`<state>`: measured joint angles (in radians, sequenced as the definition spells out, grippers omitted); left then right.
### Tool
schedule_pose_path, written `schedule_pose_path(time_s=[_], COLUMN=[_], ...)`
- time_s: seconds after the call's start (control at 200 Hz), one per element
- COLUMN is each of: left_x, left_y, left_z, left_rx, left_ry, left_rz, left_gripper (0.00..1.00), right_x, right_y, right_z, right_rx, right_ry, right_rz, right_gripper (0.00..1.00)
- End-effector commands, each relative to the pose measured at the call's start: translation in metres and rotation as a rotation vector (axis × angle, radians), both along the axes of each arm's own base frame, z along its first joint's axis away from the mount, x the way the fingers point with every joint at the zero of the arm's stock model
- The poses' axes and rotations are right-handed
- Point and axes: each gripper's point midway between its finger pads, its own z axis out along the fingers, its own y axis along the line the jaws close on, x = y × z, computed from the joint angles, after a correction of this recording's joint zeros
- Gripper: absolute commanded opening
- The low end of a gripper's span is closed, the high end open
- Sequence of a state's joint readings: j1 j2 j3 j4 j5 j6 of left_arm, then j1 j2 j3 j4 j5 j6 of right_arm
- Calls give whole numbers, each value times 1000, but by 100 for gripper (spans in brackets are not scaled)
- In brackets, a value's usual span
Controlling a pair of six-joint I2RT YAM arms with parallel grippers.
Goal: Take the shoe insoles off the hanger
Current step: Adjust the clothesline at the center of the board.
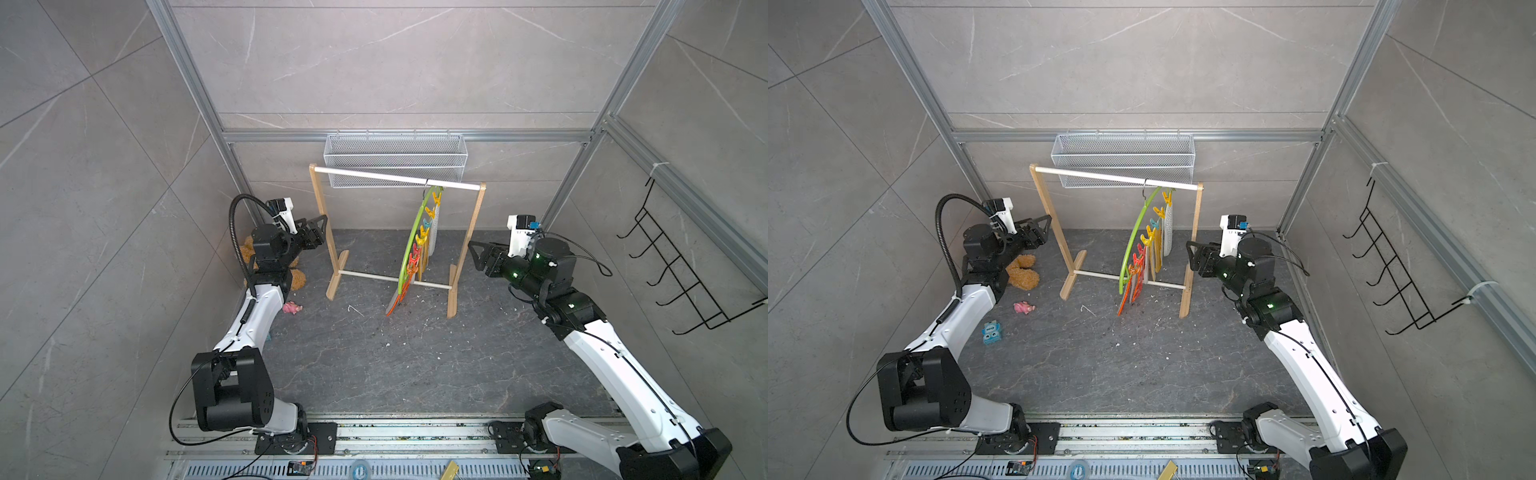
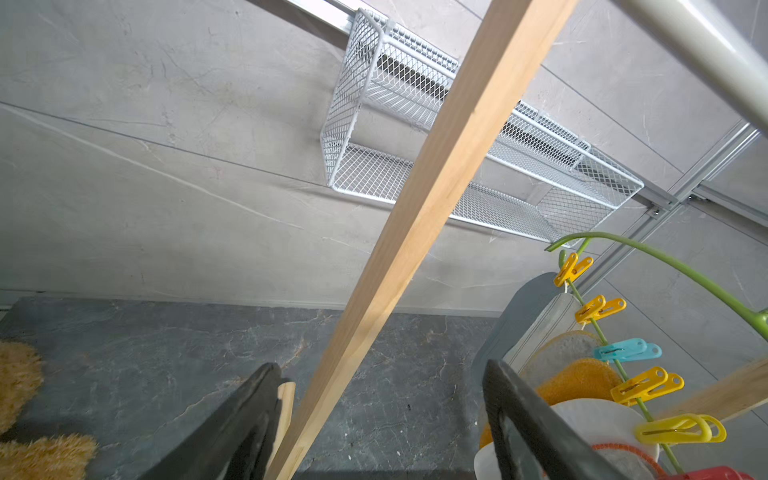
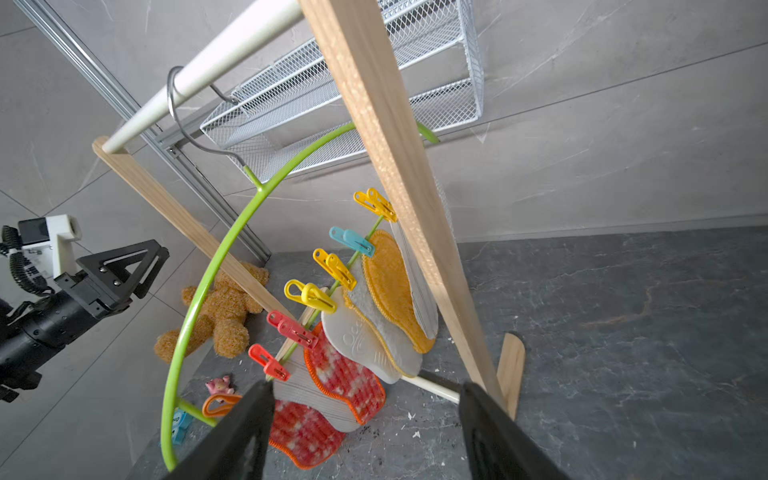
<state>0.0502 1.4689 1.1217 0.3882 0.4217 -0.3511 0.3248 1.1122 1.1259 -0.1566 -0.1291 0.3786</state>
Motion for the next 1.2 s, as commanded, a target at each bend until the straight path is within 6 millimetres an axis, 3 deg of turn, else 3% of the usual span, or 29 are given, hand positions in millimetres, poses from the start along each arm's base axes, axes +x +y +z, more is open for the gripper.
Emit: schedule_pose_path(time_s=[0.0,0.19,0.389,0.484,0.619,0.769,0.964,1.193], left_x=[6,20,37,43,50,56,56,50], left_y=[-2,-12,-5,-7,-10,-15,-21,-22], left_z=[30,24,19,18,16,14,16,21], left_rx=[47,142,154,157,168,178,189,183], left_ry=[-140,-154,-155,-156,-162,-166,-172,-169], left_rz=[-5,43,109,110,118,121,113,111], left_gripper=[76,70,66,65,63,58,39,14], right_x=[13,29,48,56,65,77,91,92], right_y=[-1,5,3,3,5,7,11,9], right_z=[11,5,-4,-7,-9,-11,-13,-12], right_rx=[-30,-45,-62,-63,-59,-64,-73,-79], right_ry=[-73,-86,-74,-75,-81,-82,-72,-75], right_rz=[-48,-89,-156,-172,-181,-197,-204,-220], right_gripper=[72,66,61,62,71,69,56,41])
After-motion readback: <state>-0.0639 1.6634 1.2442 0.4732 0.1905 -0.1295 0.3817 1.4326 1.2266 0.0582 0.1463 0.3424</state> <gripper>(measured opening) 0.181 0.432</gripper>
